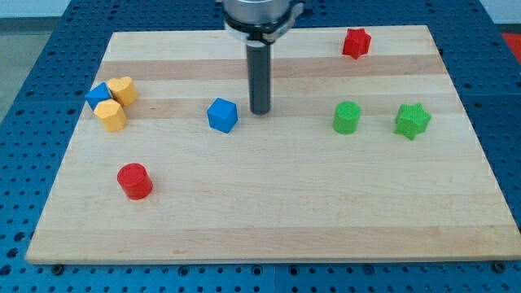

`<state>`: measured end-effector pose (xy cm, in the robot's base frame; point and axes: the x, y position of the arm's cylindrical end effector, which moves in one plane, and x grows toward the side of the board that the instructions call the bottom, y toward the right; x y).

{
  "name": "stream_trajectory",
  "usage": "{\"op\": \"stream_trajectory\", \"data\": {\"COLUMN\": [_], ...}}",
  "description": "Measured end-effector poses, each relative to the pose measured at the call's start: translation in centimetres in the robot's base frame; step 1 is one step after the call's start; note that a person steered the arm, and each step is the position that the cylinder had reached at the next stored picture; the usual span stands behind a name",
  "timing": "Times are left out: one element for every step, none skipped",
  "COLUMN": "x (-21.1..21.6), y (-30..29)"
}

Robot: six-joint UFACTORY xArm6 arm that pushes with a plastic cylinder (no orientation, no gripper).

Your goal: Place blue cube right side of yellow hexagon

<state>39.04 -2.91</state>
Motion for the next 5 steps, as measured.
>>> {"op": "stream_trajectory", "data": {"x": [0.7, 1.1, 1.0, 2.5, 5.5], "y": [-6.3, -10.6, -6.5, -2.4, -3.1]}}
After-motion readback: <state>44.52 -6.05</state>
